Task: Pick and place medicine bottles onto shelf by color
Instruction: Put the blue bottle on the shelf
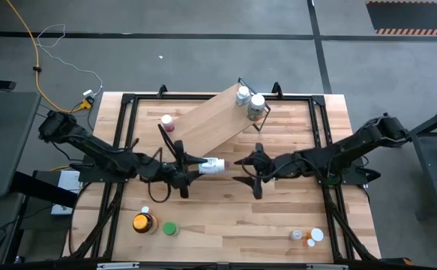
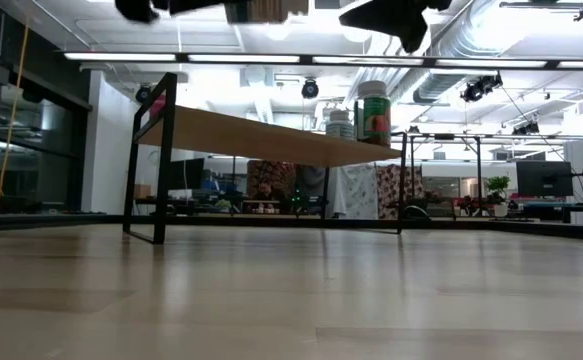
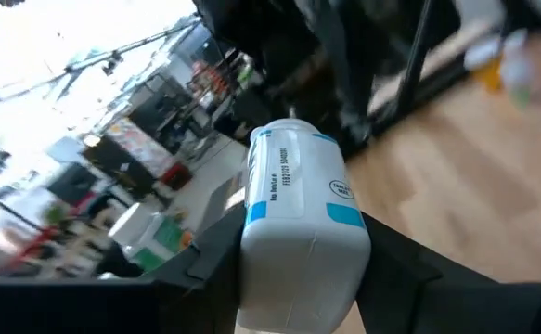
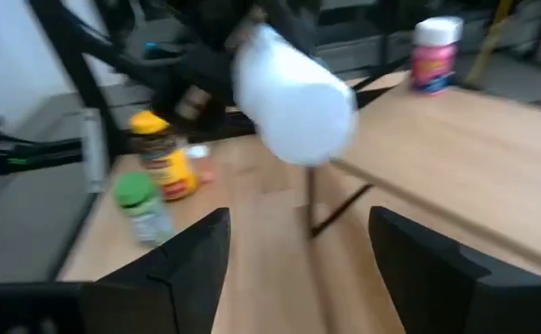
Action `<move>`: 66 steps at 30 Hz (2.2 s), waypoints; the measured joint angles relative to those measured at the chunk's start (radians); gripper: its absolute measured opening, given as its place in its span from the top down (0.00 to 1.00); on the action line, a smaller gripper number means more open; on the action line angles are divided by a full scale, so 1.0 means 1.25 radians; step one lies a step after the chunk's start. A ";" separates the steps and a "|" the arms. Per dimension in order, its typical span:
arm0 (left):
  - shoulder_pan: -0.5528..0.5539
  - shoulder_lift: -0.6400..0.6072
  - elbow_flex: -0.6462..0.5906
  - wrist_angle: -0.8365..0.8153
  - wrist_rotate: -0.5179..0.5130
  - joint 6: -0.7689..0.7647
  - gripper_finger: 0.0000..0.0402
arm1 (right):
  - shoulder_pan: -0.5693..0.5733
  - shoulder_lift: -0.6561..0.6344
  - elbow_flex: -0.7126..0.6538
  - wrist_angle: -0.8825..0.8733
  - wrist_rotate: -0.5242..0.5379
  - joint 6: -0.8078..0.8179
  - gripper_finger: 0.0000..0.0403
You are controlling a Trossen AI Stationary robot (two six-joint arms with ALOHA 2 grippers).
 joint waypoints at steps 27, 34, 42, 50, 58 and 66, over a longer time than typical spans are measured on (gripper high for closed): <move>0.194 0.018 -0.002 0.176 0.490 -0.573 0.63 | 0.017 0.207 0.000 0.630 -0.007 -0.365 0.37; 0.174 0.035 -0.002 0.280 0.477 -0.617 0.63 | 0.023 0.204 0.000 0.753 -0.031 -0.404 0.37; 0.151 0.121 -0.003 0.481 0.434 -0.636 0.63 | -0.035 0.204 0.000 0.800 -0.161 -0.345 0.37; 0.153 0.241 -0.002 0.686 0.415 -0.690 0.63 | -0.052 0.211 0.000 0.817 -0.188 -0.321 0.37; 0.162 0.279 -0.002 0.747 0.420 -0.724 0.63 | -0.050 0.211 0.000 0.832 -0.191 -0.305 0.40; 0.162 0.279 -0.002 0.751 0.416 -0.720 0.63 | -0.051 0.210 0.000 0.834 -0.183 -0.301 0.61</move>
